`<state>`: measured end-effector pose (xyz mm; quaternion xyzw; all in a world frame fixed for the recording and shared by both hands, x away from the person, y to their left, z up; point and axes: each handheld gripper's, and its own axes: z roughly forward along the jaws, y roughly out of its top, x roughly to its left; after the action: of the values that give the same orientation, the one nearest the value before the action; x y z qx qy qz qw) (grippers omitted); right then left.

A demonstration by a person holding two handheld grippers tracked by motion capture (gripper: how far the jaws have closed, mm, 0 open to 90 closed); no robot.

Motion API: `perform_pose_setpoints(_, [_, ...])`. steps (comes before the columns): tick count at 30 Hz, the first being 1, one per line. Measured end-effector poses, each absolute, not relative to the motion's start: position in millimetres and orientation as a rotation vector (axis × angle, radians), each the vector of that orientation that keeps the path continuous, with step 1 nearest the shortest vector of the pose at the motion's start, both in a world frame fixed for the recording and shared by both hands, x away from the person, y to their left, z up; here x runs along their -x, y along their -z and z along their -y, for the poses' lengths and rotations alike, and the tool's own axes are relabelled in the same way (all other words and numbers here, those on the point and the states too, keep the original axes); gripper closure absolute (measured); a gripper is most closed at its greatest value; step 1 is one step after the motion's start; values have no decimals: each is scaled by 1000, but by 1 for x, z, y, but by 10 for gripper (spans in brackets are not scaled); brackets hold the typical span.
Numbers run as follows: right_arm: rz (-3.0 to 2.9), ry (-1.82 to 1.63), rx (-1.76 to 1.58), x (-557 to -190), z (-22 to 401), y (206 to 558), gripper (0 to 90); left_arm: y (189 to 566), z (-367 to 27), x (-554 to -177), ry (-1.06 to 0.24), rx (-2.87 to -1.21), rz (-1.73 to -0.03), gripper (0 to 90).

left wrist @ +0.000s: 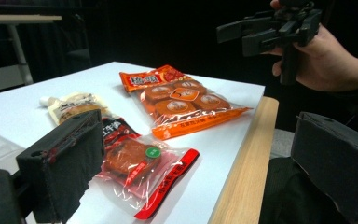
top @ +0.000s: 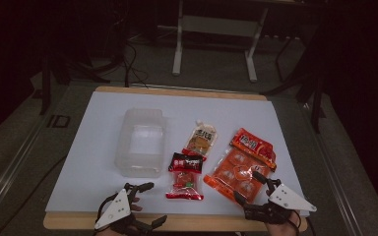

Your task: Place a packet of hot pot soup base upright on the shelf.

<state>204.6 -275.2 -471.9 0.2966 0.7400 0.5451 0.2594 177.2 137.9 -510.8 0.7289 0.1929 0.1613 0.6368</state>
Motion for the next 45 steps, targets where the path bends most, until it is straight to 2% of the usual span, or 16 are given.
perform_pose_setpoints(18, [-2029, -1502, -799, -196, 272, 463, 115, 509, -141, -177, -365, -1637, -442, 33])
perform_pose_setpoints(30, [-2002, -1521, -704, -190, 270, 429, 111, 505, -147, -177, -373, -1600, -436, 33])
perform_pose_setpoints(37, [-1938, -1536, -734, -207, 291, 402, 106, 504, -153, -179, -388, -1561, -474, 41])
perform_pose_setpoints(45, [-1925, -1485, -810, -231, 305, 393, 100, 504, -154, -181, -382, -1576, -508, 36])
